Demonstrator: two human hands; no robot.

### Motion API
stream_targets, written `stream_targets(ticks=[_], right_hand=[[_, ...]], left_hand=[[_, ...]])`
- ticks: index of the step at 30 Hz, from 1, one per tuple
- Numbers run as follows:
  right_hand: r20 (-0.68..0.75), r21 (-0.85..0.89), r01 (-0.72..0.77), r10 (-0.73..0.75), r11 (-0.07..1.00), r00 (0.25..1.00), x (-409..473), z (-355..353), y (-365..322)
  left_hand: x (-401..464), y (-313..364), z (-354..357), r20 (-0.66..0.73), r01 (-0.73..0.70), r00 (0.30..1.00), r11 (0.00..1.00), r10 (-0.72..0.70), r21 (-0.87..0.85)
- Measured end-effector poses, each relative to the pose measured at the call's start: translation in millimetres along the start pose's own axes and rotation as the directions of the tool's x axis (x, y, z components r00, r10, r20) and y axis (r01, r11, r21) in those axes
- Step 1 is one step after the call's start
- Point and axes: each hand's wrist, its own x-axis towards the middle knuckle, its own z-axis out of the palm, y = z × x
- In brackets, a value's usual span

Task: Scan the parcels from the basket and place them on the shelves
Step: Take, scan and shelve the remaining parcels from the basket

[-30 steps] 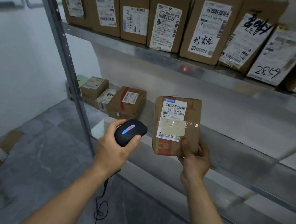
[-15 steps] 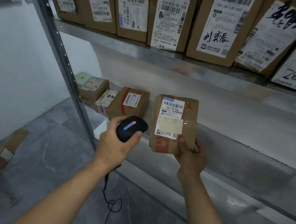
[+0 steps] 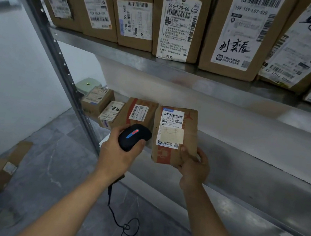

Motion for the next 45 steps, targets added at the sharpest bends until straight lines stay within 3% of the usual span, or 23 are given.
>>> stream_targets(ticks=[8, 12, 19, 28, 35, 39, 45], right_hand=[[-0.168, -0.155, 0.083, -0.109, 0.984, 0.980, 27, 29, 21], [-0.139, -0.259, 0.106, -0.146, 0.960, 0.979, 23, 50, 20], [-0.043, -0.466, 0.272, -0.329, 0.842, 0.943, 18, 68, 23], [-0.035, -0.503, 0.283, -0.347, 0.816, 0.937, 21, 67, 16], [-0.030, -0.449, 0.222, -0.263, 0.866, 0.964, 19, 46, 18], [-0.080, -0.475, 0.239, -0.312, 0.847, 0.947, 13, 21, 19], [-0.195, -0.481, 0.150, -0.273, 0.863, 0.942, -12, -37, 6]], left_hand=[[38, -13, -8, 0.056, -0.002, 0.998, 1.000, 0.002, -0.006], [57, -21, -15, 0.094, -0.001, 0.996, 1.000, 0.002, -0.012], [77, -31, -24, 0.125, -0.016, 0.992, 0.999, 0.020, -0.034], [88, -28, -21, 0.164, -0.045, 0.985, 0.998, 0.052, -0.046], [87, -31, 1, 0.275, -0.070, 0.957, 0.995, 0.088, -0.076], [83, -32, 23, 0.383, -0.048, 0.919, 0.992, 0.089, -0.114], [59, -27, 70, 0.529, -0.088, 0.835, 0.986, 0.152, -0.145]])
